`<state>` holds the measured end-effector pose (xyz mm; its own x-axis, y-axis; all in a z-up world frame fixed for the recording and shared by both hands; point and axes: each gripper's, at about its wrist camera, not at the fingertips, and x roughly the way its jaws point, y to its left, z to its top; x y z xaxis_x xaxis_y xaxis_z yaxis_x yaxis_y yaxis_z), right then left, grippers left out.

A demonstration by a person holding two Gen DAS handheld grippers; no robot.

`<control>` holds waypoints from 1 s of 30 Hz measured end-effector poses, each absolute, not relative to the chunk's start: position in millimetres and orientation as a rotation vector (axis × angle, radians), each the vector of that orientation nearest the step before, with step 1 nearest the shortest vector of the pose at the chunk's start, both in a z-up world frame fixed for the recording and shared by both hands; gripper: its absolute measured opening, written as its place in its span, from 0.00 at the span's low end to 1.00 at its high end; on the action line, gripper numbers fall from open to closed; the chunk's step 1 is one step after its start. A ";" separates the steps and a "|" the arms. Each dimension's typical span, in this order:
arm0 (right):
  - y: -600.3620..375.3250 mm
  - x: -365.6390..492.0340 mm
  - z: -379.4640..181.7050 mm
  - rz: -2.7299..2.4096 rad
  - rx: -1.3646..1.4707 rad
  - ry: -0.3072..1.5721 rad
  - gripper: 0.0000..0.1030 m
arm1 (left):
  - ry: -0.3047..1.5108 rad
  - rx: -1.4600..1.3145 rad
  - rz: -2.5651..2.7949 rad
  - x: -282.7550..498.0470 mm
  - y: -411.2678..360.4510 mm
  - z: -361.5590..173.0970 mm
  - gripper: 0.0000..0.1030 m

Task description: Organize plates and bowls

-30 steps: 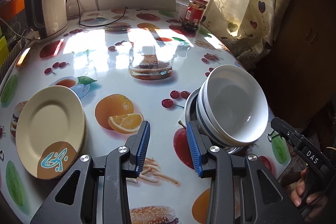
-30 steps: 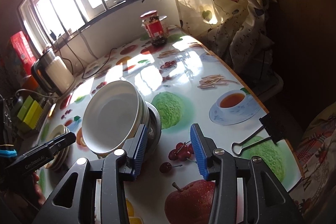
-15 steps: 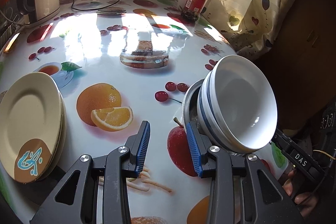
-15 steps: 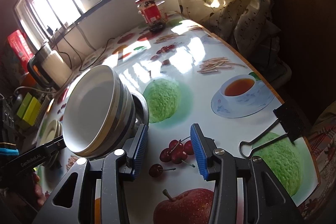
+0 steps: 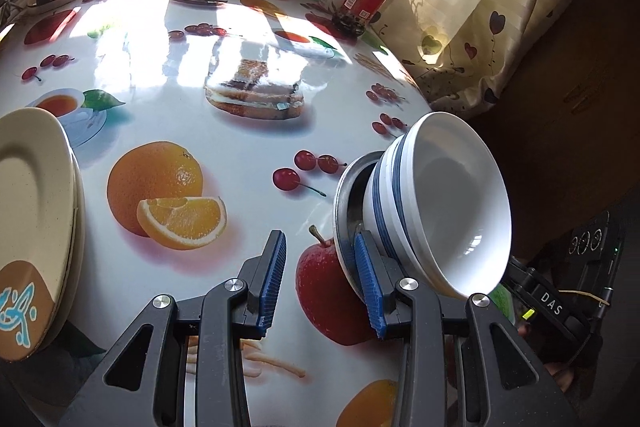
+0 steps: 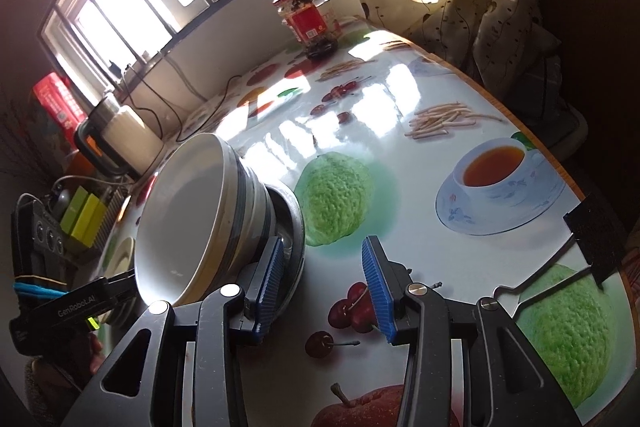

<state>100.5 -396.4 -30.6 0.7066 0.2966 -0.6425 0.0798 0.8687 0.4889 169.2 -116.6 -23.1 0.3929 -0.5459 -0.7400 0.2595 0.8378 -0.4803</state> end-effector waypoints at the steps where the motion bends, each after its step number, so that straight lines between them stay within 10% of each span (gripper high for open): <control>1: -397.8 101.6 -32.2 0.135 0.533 0.786 0.36 | 1.055 -0.325 -0.528 169.9 -115.6 -24.6 0.36; 30: -406.3 108.5 -43.8 0.296 0.706 0.782 0.09 | 1.057 -0.400 -0.605 171.3 -113.8 -25.9 0.11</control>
